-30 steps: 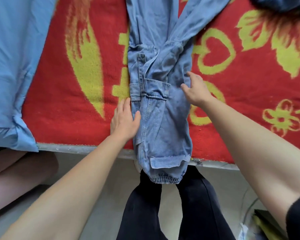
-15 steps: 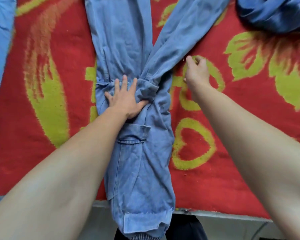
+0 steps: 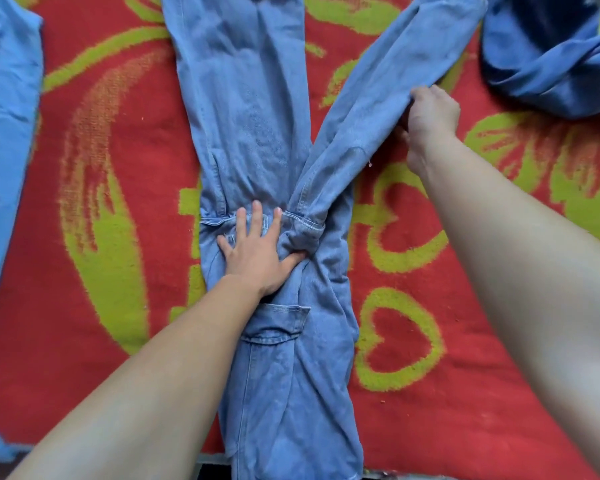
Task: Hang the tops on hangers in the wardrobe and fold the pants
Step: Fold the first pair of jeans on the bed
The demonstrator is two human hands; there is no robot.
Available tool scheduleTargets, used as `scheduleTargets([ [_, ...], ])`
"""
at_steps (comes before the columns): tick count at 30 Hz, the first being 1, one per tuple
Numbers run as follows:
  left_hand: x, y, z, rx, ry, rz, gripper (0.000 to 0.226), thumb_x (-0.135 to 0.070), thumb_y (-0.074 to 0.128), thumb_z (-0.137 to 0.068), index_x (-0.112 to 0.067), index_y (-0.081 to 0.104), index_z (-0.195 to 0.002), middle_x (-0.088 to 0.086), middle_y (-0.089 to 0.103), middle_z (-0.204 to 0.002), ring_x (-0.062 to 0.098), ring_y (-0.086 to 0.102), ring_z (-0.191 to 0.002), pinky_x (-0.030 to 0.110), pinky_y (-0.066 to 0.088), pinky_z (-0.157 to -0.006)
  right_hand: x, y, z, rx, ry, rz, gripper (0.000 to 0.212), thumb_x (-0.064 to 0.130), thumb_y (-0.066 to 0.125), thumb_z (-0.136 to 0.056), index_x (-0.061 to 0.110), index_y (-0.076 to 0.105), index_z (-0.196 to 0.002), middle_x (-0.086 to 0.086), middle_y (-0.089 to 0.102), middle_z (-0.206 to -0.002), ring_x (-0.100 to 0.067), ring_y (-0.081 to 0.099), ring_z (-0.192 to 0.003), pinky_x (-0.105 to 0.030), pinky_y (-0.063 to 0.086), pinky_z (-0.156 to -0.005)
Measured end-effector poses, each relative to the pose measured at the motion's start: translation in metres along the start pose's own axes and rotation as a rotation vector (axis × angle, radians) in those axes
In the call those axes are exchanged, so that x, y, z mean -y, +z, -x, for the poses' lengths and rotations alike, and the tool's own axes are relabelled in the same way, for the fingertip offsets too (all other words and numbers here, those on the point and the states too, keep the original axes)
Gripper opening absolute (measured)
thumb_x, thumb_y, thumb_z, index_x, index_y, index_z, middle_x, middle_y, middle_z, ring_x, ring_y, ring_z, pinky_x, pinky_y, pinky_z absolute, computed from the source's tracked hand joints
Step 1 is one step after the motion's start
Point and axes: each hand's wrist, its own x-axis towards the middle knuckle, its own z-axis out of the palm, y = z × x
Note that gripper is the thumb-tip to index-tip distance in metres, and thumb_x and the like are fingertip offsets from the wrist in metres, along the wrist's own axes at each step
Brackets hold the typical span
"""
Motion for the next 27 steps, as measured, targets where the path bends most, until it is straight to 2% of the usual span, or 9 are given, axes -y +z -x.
scheduleTargets([
  [4, 0.002, -0.011, 0.003, 0.020, 0.047, -0.023, 0.086, -0.078, 0.031, -0.087, -0.035, 0.002, -0.156, 0.002, -0.013, -0.164, 0.028, -0.011, -0.150, 0.069, 0.016, -0.112, 0.023, 0.016, 0.023, -0.030, -0.206, 0.189, 0.024, 0.007, 0.045, -0.095, 0.017, 0.068, -0.094, 0.004, 0.064, -0.089, -0.008, 0.052, -0.083, -0.025, 0.046, -0.077],
  [7, 0.016, -0.028, 0.009, -0.024, 0.164, 0.089, 0.063, -0.056, 0.036, -0.098, -0.034, 0.019, -0.155, 0.001, 0.001, -0.165, 0.024, 0.003, -0.151, 0.059, 0.026, -0.113, 0.052, 0.041, 0.040, -0.031, -0.375, 0.293, 0.033, 0.010, 0.043, -0.101, 0.011, 0.065, -0.126, 0.001, 0.067, -0.123, -0.009, 0.059, -0.115, -0.020, 0.044, -0.101],
  [9, 0.033, -0.037, 0.023, -0.245, 0.249, 0.246, 0.052, -0.044, 0.044, -0.099, -0.023, 0.043, -0.147, 0.004, 0.029, -0.159, 0.026, 0.028, -0.144, 0.050, 0.036, -0.108, 0.068, 0.072, 0.052, 0.002, -0.500, 0.283, 0.034, 0.007, 0.041, -0.102, 0.004, 0.061, -0.130, -0.003, 0.064, -0.126, -0.010, 0.055, -0.119, -0.020, 0.040, -0.105],
  [12, 0.069, -0.040, 0.041, -0.595, 0.206, 0.361, 0.043, -0.041, 0.044, -0.095, -0.010, 0.063, -0.118, 0.009, 0.058, -0.118, 0.031, 0.055, -0.105, 0.042, 0.045, -0.085, 0.076, 0.137, 0.074, 0.147, -0.656, 0.374, 0.032, 0.006, 0.042, -0.104, -0.005, 0.059, -0.128, -0.007, 0.063, -0.121, -0.009, 0.051, -0.113, -0.023, 0.039, -0.105],
  [15, 0.104, -0.032, 0.035, -0.404, -0.047, 0.559, 0.036, -0.040, 0.045, -0.099, -0.008, 0.061, -0.105, 0.011, 0.059, -0.104, 0.033, 0.056, -0.101, 0.040, 0.043, -0.083, 0.058, 0.186, 0.095, 0.490, -0.562, 0.566, 0.042, 0.023, 0.038, -0.108, -0.004, 0.054, -0.135, -0.009, 0.057, -0.139, -0.012, 0.048, -0.131, -0.025, 0.033, -0.112],
  [17, 0.121, -0.027, 0.028, -0.221, -0.168, 0.816, 0.026, -0.033, 0.055, -0.098, -0.008, 0.061, -0.102, 0.007, 0.064, -0.098, 0.030, 0.060, -0.101, 0.036, 0.042, -0.078, 0.035, 0.195, 0.103, 0.554, -0.534, 0.768, 0.038, 0.031, 0.039, -0.105, 0.002, 0.062, -0.112, -0.005, 0.064, -0.113, -0.011, 0.054, -0.111, -0.029, 0.039, -0.104],
  [20, 0.126, -0.032, 0.021, -0.169, -0.208, 0.956, 0.017, -0.027, 0.067, -0.087, -0.014, 0.059, -0.094, -0.003, 0.063, -0.088, 0.026, 0.062, -0.096, 0.031, 0.040, -0.072, 0.000, 0.178, 0.103, 0.431, -0.509, 0.933, 0.036, 0.026, 0.047, -0.101, 0.013, 0.060, -0.132, -0.004, 0.060, -0.136, -0.015, 0.050, -0.129, -0.027, 0.031, -0.110],
  [23, 0.118, -0.050, 0.009, -0.266, -0.184, 1.015, 0.045, -0.037, 0.066, -0.072, -0.015, 0.057, -0.110, 0.008, 0.062, -0.109, 0.027, 0.060, -0.100, 0.039, 0.047, -0.090, -0.023, 0.149, 0.099, 0.267, -0.511, 0.968, 0.043, 0.026, 0.051, -0.099, 0.017, 0.052, -0.141, -0.006, 0.049, -0.144, -0.020, 0.041, -0.136, -0.027, 0.028, -0.110],
  [27, 0.102, -0.071, -0.010, -0.354, -0.036, 0.809, 0.044, -0.053, 0.071, -0.074, -0.024, 0.054, -0.102, -0.003, 0.057, -0.102, 0.018, 0.056, -0.095, 0.034, 0.045, -0.089, -0.022, 0.133, 0.081, -0.017, -0.412, 0.987, 0.055, 0.040, 0.051, -0.099, 0.015, 0.041, -0.147, -0.009, 0.044, -0.146, -0.026, 0.039, -0.137, -0.034, 0.029, -0.110],
])
